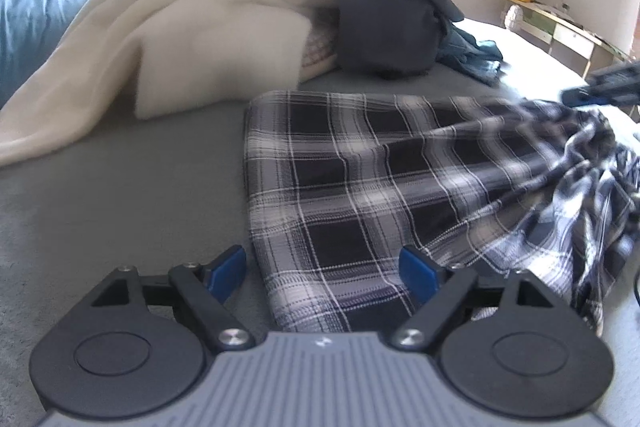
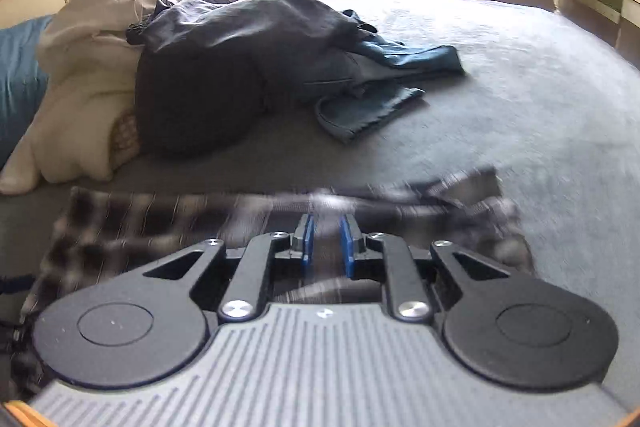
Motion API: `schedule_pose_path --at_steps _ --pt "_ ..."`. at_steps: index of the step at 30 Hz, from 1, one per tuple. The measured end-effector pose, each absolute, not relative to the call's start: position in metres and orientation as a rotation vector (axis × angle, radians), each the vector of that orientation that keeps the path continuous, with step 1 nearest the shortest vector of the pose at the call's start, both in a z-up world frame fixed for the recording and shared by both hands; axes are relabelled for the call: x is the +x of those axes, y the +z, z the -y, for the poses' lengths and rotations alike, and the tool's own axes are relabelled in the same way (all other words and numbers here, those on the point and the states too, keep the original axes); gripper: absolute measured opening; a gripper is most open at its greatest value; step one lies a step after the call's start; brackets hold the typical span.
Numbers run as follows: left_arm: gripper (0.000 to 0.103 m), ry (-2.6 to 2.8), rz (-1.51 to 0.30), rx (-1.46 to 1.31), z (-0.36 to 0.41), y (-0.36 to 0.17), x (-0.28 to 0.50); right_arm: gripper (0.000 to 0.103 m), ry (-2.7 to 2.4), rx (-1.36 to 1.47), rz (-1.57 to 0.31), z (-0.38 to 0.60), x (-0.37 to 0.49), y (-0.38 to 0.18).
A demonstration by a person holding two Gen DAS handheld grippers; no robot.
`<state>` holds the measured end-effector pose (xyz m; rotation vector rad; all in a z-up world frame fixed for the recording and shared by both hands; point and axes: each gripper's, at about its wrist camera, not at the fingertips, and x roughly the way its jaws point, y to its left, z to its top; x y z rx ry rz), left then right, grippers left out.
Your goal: Fold clothes
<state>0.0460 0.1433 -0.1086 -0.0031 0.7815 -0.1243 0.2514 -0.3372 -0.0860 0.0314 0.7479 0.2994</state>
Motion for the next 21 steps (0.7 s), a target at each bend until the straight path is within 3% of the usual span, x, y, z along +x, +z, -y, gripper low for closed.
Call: schedule_pose_path --at_steps 8,21 --pt "0.088 -0.136 -0.778 -0.009 -0.143 -0.113 0.048 0.013 0.177 0.160 -0.822 0.339 0.300 -0.130" --pt "0.088 -0.114 -0.749 -0.039 -0.153 -0.105 0.039 0.014 0.249 0.280 -0.716 0.361 0.231 -0.071"
